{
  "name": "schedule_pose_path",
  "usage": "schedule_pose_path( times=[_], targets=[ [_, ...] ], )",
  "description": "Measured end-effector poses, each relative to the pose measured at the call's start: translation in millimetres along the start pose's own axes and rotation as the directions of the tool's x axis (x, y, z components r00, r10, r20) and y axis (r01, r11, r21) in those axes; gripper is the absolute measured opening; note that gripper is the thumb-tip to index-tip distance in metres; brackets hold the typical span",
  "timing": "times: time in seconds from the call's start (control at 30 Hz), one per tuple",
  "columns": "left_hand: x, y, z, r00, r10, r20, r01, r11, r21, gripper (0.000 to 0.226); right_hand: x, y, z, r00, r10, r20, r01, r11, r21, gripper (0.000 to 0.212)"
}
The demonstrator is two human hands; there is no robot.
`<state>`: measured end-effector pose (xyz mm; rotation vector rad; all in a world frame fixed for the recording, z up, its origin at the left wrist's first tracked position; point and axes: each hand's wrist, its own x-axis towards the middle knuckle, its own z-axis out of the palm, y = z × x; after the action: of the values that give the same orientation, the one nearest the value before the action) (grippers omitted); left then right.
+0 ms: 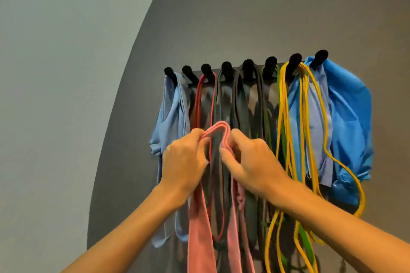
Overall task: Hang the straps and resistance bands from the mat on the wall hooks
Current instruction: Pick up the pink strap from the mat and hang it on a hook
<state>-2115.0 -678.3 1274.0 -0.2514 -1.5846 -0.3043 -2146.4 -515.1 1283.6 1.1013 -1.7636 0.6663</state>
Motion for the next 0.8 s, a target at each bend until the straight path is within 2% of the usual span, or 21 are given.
schedule_pose_path(
  times=[0.1, 0.2, 0.27, 0.37, 0.47, 0.6, 0.7, 0.8],
  targets=[
    [46, -21, 11, 1.0, 0.001, -0.03, 0.006, 0.973, 0.23, 0.034, 63, 15, 16, 0.995, -0.089, -0.037, 0.088, 0.995, -0.037, 0.022],
    [100, -38, 22, 0.998, -0.054, -0.014, 0.055, 0.923, 0.38, 0.029, 123, 19, 34, 0.97, -0.207, -0.125, 0.201, 0.978, -0.061, 0.013],
    [138, -42, 33, 0.993, -0.105, -0.059, 0.12, 0.914, 0.388, 0.025, 163, 23, 44, 0.941, -0.253, -0.225, 0.235, 0.967, -0.103, 0.021],
    [179, -49, 44, 0.967, -0.187, -0.171, 0.237, 0.908, 0.345, 0.024, 211, 32, 51, 0.907, -0.218, -0.36, 0.205, 0.976, -0.077, 0.034],
    [200, -64, 51, 0.962, -0.144, -0.233, 0.229, 0.889, 0.396, 0.021, 233, 39, 59, 0.915, -0.265, -0.305, 0.222, 0.961, -0.167, 0.032],
    [208, -85, 62, 0.966, -0.114, -0.23, 0.212, 0.861, 0.462, 0.02, 237, 47, 59, 0.925, -0.303, -0.228, 0.241, 0.934, -0.263, 0.024],
    [207, -92, 70, 0.96, -0.102, -0.259, 0.207, 0.885, 0.417, 0.021, 236, 58, 59, 0.926, -0.28, -0.253, 0.194, 0.928, -0.317, 0.024],
    [202, -96, 73, 0.966, -0.079, -0.245, 0.174, 0.902, 0.396, 0.021, 227, 64, 64, 0.905, -0.347, -0.247, 0.248, 0.9, -0.359, 0.026]
  ],
)
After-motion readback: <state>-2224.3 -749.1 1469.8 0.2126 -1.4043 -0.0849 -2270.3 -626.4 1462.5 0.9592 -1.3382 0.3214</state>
